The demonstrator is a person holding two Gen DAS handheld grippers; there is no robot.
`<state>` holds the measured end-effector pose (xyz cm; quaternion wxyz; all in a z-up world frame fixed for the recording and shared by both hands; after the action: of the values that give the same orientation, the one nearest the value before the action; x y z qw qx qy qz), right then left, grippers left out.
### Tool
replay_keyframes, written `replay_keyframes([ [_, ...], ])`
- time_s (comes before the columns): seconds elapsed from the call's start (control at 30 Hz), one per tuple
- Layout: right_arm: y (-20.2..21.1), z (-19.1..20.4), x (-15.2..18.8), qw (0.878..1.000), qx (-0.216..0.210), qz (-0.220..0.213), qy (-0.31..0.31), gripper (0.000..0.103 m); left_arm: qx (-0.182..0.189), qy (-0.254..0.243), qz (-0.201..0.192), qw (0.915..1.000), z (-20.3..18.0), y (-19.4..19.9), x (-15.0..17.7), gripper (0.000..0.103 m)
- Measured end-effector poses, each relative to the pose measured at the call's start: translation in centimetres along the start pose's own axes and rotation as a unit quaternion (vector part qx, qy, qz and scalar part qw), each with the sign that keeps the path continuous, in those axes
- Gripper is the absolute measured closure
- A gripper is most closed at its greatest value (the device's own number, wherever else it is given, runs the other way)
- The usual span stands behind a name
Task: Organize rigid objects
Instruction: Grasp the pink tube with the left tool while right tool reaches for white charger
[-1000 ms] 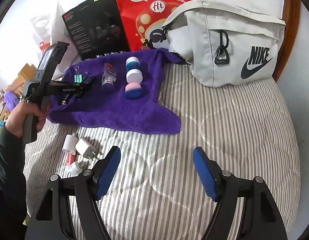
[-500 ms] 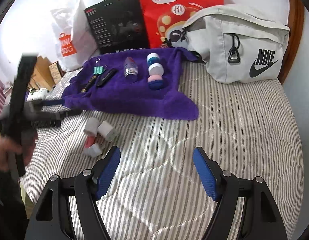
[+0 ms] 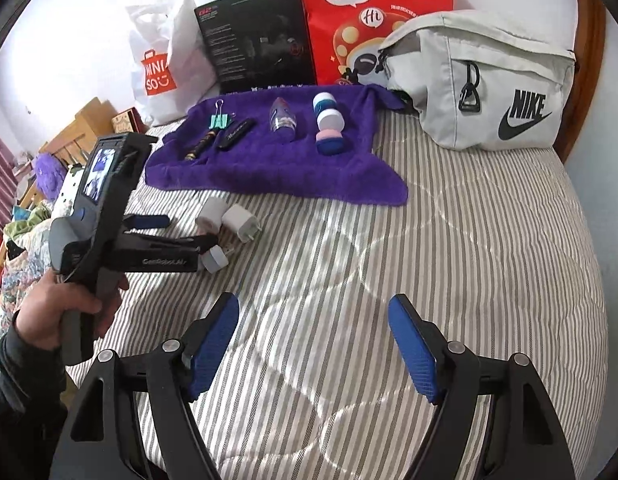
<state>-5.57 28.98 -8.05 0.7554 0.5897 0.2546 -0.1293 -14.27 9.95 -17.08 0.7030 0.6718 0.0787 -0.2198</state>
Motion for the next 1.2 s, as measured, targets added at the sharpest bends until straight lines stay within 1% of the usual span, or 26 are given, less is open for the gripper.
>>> replay_keyframes([
  [0.07,-0.1,0.0,0.2,1.000,0.001,0.003,0.000,0.026,0.003,0.003,-0.006,1.0000,0.1,-0.1,-0.2,0.010],
  [0.17,-0.3,0.0,0.1,1.000,-0.003,0.004,-0.001,0.026,0.015,0.001,-0.013,0.9998,-0.1,0.0,-0.3,0.015],
  [0.23,-0.6,0.1,0.0,1.000,-0.008,0.003,-0.003,0.026,0.034,-0.004,-0.021,0.9992,-0.4,0.2,-0.4,0.029],
  [0.27,-0.9,0.2,-0.1,1.000,-0.011,0.004,-0.003,0.026,0.036,-0.007,-0.026,0.9990,-0.5,0.3,-0.4,0.032],
  [0.3,-1.1,0.3,-0.1,1.000,-0.013,0.005,-0.001,0.026,0.041,-0.014,-0.032,0.9986,-0.8,0.5,-0.5,0.044],
  [0.33,-1.3,0.4,-0.1,1.000,-0.013,0.007,0.001,0.026,0.045,-0.020,-0.037,0.9981,-1.1,0.7,-0.6,0.053],
  [0.37,-1.7,0.6,-0.1,1.000,-0.013,0.009,0.003,0.026,0.045,-0.024,-0.039,0.9979,-1.2,0.8,-0.6,0.055],
  [0.43,-2.4,0.8,0.0,1.000,-0.017,0.015,0.004,0.026,0.052,-0.029,-0.045,0.9972,-1.6,0.9,-0.8,0.065],
  [0.47,-2.7,0.9,0.0,1.000,-0.018,0.019,0.004,0.026,0.054,-0.034,-0.047,0.9969,-1.8,0.9,-0.8,0.067],
  [0.5,-3.0,1.0,0.1,1.000,-0.018,0.022,0.005,0.026,0.058,-0.037,-0.049,0.9964,-1.9,1.0,-0.7,0.079],
  [0.53,-3.5,1.2,0.2,0.999,-0.020,0.026,0.007,0.026,0.064,-0.037,-0.050,0.9960,-1.9,1.1,-0.3,0.086],
  [0.73,-5.7,2.3,-0.7,0.999,-0.022,0.027,0.026,0.026,0.085,-0.028,-0.049,0.9948,-0.9,1.8,0.7,0.087],
  [0.8,-6.6,2.6,-1.4,0.999,-0.020,0.017,0.033,0.026,0.084,-0.029,-0.046,0.9950,-0.4,1.6,0.5,0.086],
  [0.9,-8.1,3.5,-2.9,0.998,-0.030,0.002,0.057,0.026,0.083,-0.026,-0.043,0.9953,0.3,1.7,0.9,0.086],
  [1.07,-10.5,5.2,-4.1,0.993,-0.025,0.011,0.111,0.027,0.093,-0.022,-0.040,0.9946,0.9,1.8,1.0,0.086],
  [1.2,-11.5,6.0,-4.6,0.991,-0.032,0.015,0.128,0.027,0.096,-0.025,-0.038,0.9943,0.9,1.6,0.9,0.086],
])
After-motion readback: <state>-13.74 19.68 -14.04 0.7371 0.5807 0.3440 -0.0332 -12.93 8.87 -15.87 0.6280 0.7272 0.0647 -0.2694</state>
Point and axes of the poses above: each gripper's, at about its wrist camera, not at the fingertips, and y roughly against the way its jaws point, z to its left, x to its underside, the point moved 7 cm from there along -y, roughly the way its jaws point, and after that the axes turned 1 degree about -x, right-handed, at the moved point
